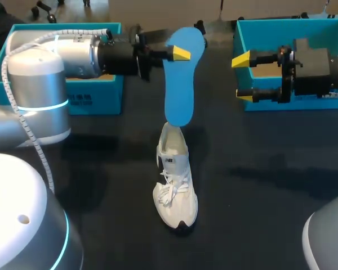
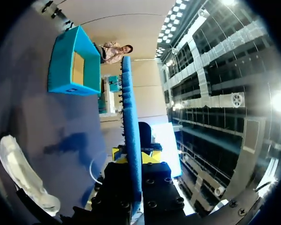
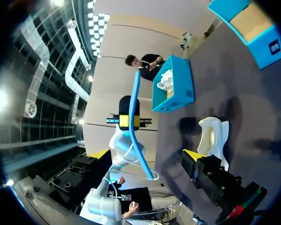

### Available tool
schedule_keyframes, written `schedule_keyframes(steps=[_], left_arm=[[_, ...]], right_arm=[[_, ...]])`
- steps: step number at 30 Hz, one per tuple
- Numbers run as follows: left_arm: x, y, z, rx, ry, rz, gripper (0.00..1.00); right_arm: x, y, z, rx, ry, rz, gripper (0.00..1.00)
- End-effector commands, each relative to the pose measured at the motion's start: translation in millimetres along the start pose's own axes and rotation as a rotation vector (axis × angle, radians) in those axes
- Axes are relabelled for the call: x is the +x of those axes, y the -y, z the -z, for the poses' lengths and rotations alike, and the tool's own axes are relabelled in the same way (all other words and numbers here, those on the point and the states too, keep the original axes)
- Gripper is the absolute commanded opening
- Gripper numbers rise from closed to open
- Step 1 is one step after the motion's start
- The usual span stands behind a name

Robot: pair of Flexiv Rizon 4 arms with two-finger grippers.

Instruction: Take the shoe out of the shoebox, open the shoe tongue, remove and reinsert the insole, then place the shoe into the shoebox

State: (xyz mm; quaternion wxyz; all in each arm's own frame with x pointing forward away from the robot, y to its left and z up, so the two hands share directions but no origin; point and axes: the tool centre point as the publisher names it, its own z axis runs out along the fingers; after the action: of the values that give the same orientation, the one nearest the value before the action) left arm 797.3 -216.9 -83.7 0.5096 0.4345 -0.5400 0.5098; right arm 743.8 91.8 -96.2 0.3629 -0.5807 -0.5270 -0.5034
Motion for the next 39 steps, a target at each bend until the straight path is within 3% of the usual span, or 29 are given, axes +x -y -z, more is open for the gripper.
schedule_keyframes(steps=[1,7,18,22,28,39], left_arm=[[-0.6,1.6,3.6,-0.011,0.023,-0.092,0.0],[-3.6,1.4,3.1,-0.062,0.057,-0.274,0.0],[5.5,-4.1,1.5,-0.103,-0.066,-0.438,0.0],[7.2,-6.9,-1.8,-0.075,-0.082,-0.495,0.0],[13.9,-8.0,-4.9,0.029,-0.126,-0.618,0.0],[16.3,-9.4,-5.6,0.0,-0.062,-0.83,0.0]], right_arm=[[0.2,0.1,-1.3,-0.001,0.002,-0.001,1.0],[0.2,0.1,-1.3,-0.001,0.002,-0.001,1.0],[0.2,0.1,-1.3,-0.001,0.002,-0.001,1.0],[0.2,0.1,-1.3,-0.001,0.002,-0.001,1.0],[0.2,0.1,-1.3,-0.001,0.002,-0.001,1.0],[0.2,0.1,-1.3,-0.001,0.002,-0.001,1.0]])
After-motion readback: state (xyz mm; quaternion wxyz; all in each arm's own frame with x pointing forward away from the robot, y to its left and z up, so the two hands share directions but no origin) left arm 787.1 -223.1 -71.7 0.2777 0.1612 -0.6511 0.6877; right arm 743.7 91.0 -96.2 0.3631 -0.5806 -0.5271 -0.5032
